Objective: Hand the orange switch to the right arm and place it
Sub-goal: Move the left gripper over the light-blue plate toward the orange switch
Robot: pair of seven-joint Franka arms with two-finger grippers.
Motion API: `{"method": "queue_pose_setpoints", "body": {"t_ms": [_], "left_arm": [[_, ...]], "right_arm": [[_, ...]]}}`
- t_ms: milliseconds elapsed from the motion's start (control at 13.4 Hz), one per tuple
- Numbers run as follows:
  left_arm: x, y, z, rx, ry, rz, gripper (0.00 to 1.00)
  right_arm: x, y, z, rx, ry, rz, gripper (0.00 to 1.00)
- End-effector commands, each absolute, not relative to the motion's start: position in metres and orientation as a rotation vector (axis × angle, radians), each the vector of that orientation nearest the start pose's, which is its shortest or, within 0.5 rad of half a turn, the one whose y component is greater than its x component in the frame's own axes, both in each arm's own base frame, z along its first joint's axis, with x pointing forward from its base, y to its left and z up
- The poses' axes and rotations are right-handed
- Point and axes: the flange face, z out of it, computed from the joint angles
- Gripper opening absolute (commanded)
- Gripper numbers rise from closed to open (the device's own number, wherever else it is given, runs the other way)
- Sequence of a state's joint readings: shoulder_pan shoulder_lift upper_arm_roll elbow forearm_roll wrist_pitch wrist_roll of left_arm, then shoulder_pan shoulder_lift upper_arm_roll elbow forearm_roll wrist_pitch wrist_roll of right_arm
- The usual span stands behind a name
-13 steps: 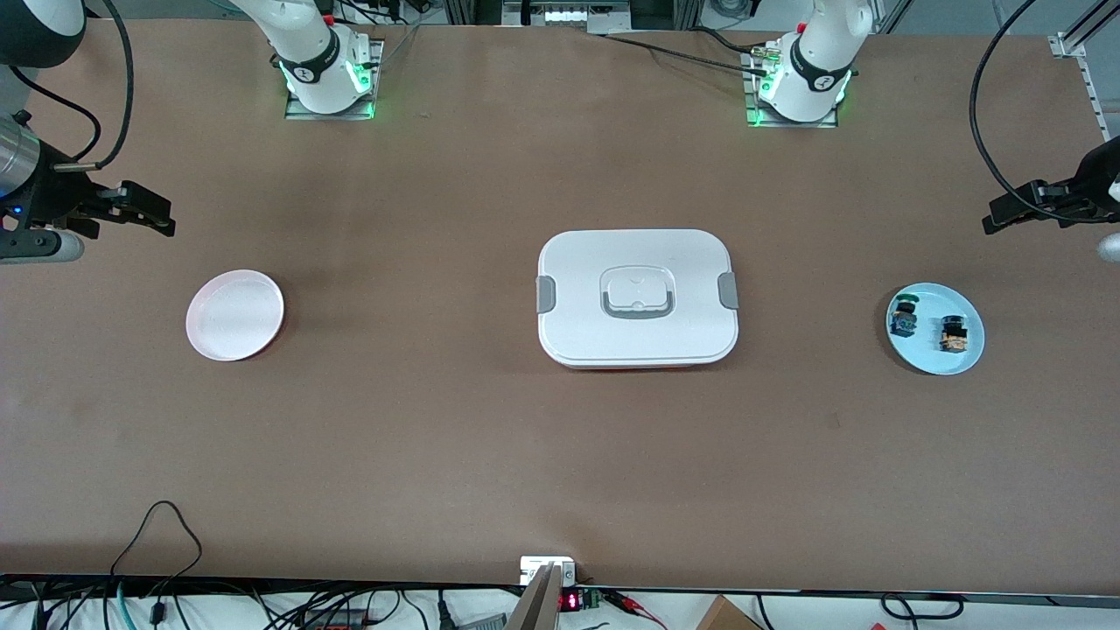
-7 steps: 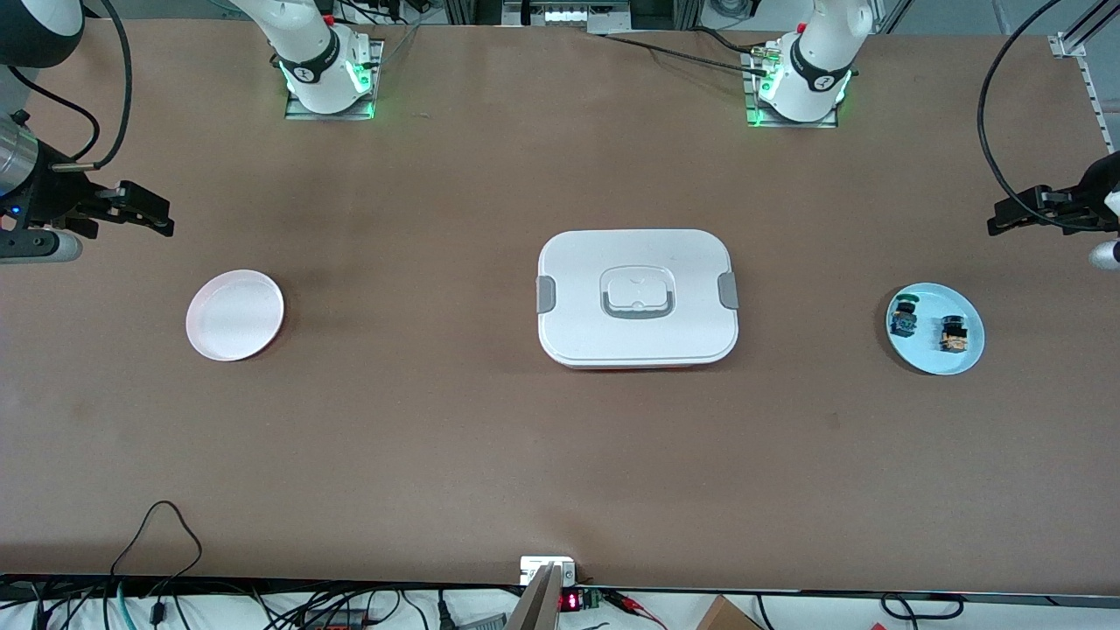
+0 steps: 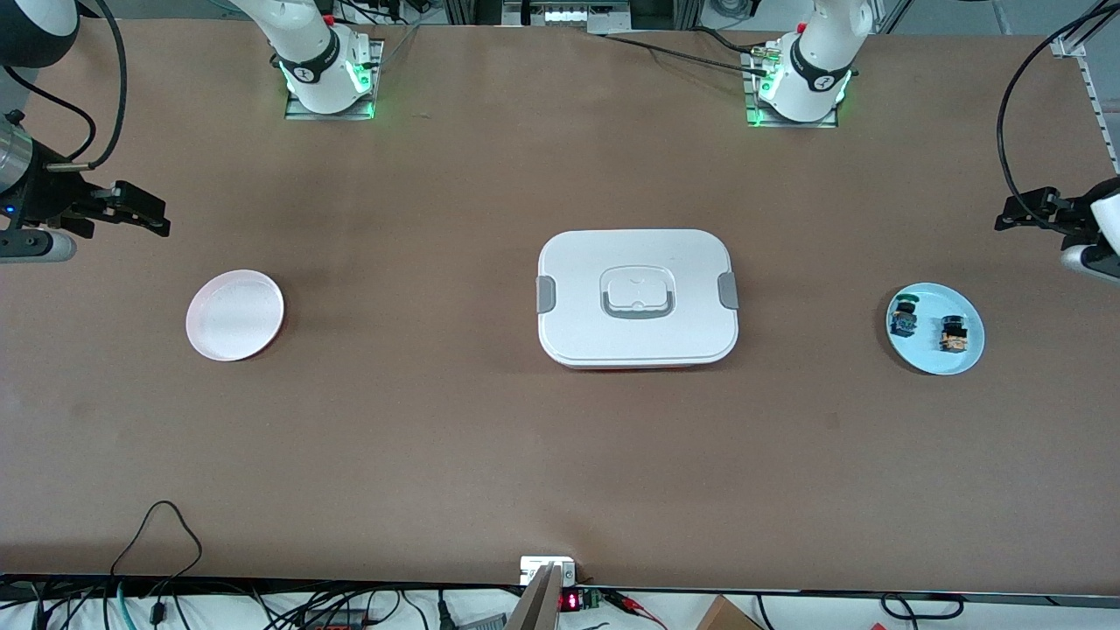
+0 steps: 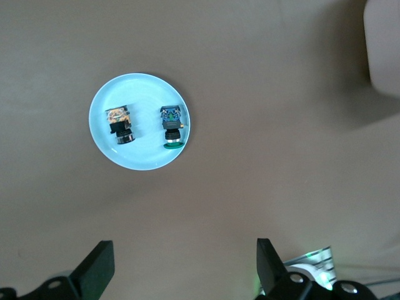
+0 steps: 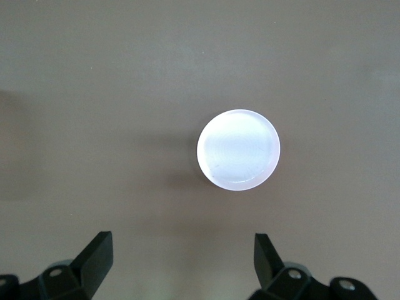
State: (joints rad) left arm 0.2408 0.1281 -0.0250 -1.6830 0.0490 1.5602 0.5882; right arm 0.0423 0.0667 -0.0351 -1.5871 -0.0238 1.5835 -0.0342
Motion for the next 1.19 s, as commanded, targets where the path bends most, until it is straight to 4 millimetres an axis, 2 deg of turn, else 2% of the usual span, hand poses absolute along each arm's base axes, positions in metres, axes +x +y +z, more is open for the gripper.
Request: {"method": "queue_pose_setpoints", "body": {"t_ms": [0,149,298,373,447,522,596,820,895,969,1118], "left_arm": [[0.550,0.142,0.477,-3.058,0.843,0.387,1.00],[0.544,0.142,0.456,-3.023,0.942,0.455,1.00],[0.544,0.149,0.440,-2.948,1.132,0.407,1.00],[0.541,0.165,0.429,-2.902,1.242,0.381,1.00],[0.535,0.180,0.410,-2.876,1.334,0.372,1.00],[0.528,0.188,0.391,-2.839,1.433,0.355,1.00],[0.526,0.192,0.381,-2.792,1.509,0.317,1.00],[0.538,0.196,0.352,-2.619,1.782,0.252,1.00],[0.542,0.204,0.338,-2.568,1.854,0.233,1.00],[0.546,0.210,0.323,-2.526,1.916,0.226,1.00],[0.547,0.218,0.306,-2.484,1.971,0.211,1.00]], "right_arm": [[0.570,0.000,0.588,-3.156,-0.052,0.109,1.00],[0.571,0.000,0.586,-3.156,-0.042,0.116,1.00],[0.571,0.001,0.585,-3.154,-0.042,0.116,1.00],[0.572,0.000,0.584,-3.155,-0.037,0.119,1.00],[0.573,0.000,0.584,-3.155,-0.035,0.116,1.00],[0.572,0.000,0.583,-3.155,-0.035,0.119,1.00],[0.573,0.001,0.582,-3.151,-0.037,0.123,1.00],[0.572,0.004,0.582,-3.151,-0.044,0.126,1.00],[0.573,0.004,0.581,-3.151,-0.044,0.128,1.00],[0.576,0.006,0.575,-3.151,-0.049,0.143,1.00],[0.576,0.004,0.574,-3.151,-0.044,0.148,1.00]]}}
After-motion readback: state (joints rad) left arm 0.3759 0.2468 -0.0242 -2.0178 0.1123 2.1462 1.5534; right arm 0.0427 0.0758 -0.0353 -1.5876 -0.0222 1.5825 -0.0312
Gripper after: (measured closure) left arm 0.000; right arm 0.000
